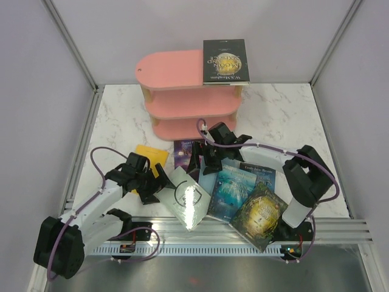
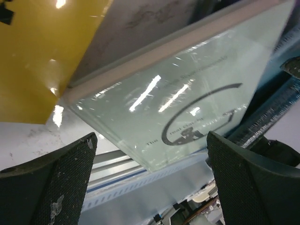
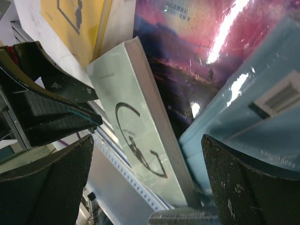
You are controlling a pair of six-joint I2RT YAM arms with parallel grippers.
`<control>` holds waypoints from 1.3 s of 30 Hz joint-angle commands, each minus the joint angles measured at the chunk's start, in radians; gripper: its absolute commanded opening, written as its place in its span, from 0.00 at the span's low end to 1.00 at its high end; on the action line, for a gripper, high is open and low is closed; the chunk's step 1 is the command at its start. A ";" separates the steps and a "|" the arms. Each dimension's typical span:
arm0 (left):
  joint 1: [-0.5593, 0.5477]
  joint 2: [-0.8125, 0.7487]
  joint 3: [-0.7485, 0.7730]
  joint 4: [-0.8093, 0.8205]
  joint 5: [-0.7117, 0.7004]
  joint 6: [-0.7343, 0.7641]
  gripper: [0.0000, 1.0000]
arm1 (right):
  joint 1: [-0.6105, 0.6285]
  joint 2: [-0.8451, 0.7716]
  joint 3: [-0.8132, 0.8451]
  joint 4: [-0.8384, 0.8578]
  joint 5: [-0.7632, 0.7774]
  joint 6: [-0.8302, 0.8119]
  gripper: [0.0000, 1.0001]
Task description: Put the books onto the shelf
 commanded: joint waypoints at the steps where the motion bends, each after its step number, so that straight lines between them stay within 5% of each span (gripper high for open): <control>1: -0.016 0.005 -0.056 0.086 -0.095 -0.065 1.00 | 0.021 0.079 0.063 0.040 -0.016 -0.085 0.98; 15: -0.018 0.142 -0.186 0.365 -0.100 -0.102 1.00 | 0.164 0.306 0.005 0.132 0.013 -0.143 0.98; 23: -0.016 0.115 -0.162 0.411 -0.106 -0.096 1.00 | 0.176 0.282 -0.120 0.216 0.007 -0.088 0.94; 27: -0.010 0.078 -0.157 0.422 -0.109 -0.086 0.99 | 0.175 0.242 -0.172 0.255 -0.028 -0.059 0.74; 31: 0.002 -0.007 -0.165 0.472 -0.074 -0.085 0.92 | 0.172 0.205 -0.219 0.344 -0.103 0.008 0.44; 39: 0.039 -0.187 -0.120 0.535 0.055 -0.071 0.87 | 0.165 0.158 -0.327 0.854 -0.363 0.291 0.00</control>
